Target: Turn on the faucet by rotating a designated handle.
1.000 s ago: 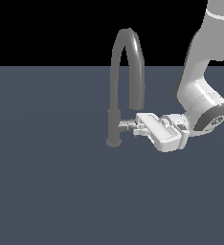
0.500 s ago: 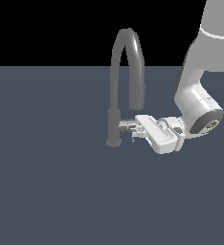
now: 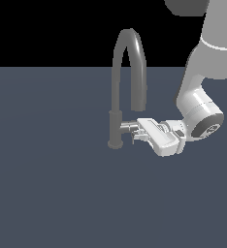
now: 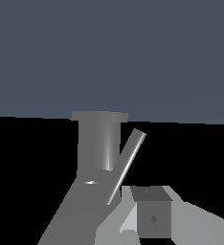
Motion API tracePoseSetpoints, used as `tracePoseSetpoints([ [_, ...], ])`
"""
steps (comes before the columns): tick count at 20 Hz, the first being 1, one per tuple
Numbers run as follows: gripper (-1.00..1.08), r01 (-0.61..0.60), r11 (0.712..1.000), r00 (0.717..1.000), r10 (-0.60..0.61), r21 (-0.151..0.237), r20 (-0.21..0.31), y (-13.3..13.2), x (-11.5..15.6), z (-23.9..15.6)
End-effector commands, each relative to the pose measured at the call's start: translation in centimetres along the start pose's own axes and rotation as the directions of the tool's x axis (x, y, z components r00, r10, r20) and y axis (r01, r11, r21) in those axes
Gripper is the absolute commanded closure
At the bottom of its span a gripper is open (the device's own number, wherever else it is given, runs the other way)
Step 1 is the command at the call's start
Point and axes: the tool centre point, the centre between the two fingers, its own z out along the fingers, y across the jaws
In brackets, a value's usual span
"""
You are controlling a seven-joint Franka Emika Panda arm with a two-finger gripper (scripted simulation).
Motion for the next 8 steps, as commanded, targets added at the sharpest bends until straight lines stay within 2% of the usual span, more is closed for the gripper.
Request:
tracePoseSetpoints([
  [1,1.08,-0.016,1.000,1.000,0.016,0.016,-0.011,-0.6,2.1,0.3],
  [8,1.08,-0.033,0.999,0.999,0.033,0.021,-0.013,-1.2,4.0,0.3],
])
